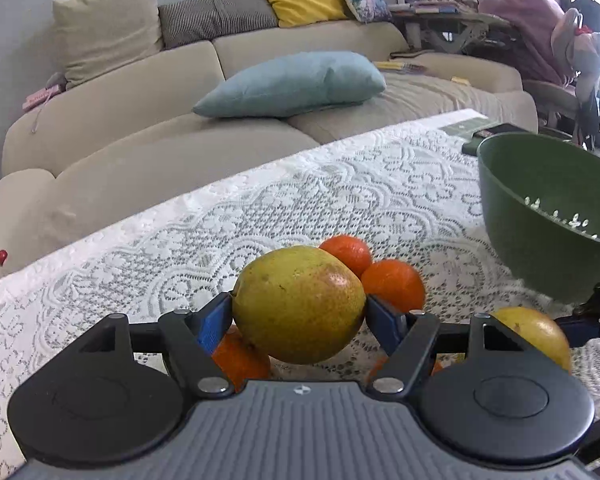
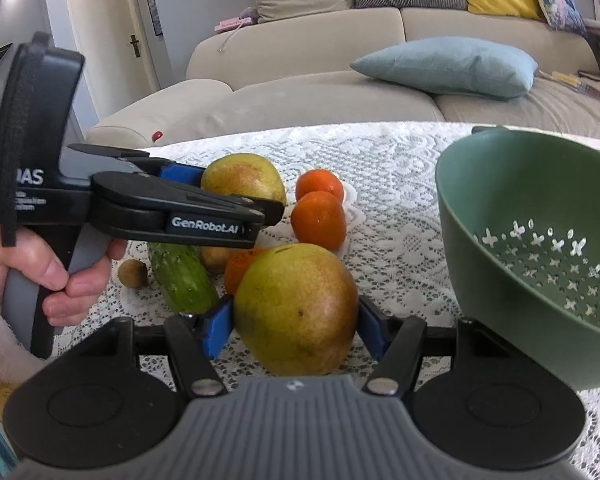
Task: Organize fruits
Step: 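Close the left gripper on one pear while the right gripper closes on another pear, then lift both held pears and carry them over the green colander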
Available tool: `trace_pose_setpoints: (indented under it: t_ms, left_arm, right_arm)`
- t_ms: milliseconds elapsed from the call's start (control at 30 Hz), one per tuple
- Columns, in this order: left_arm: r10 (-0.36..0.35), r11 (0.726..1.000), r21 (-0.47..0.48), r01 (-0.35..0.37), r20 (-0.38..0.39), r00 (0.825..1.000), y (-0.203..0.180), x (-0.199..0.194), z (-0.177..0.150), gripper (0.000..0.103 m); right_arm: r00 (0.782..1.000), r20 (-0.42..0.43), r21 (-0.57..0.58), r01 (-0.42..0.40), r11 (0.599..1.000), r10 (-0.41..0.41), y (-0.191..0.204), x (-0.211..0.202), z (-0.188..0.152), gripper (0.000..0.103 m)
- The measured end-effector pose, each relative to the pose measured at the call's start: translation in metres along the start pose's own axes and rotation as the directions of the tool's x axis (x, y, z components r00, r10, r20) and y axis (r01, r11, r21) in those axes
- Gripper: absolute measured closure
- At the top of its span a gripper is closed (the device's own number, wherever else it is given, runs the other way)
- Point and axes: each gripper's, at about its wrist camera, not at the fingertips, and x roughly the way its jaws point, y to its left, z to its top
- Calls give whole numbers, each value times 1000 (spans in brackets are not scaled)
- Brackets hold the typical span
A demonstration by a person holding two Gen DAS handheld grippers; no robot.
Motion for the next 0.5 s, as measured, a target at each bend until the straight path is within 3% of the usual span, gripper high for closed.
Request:
trace_pose_setpoints:
  t_ms: [300,500]
  left_arm:
    - [8,996,-92,-1,79,997,-8,-47,12,20]
    - [40,982,-186,-22,92,995,-17,-81,16,20]
  right_arm:
    - [999,48,-37,-13,999,15,4,-21,8,41]
    - [997,77,-97,-12,995,19,3,-50,17,41]
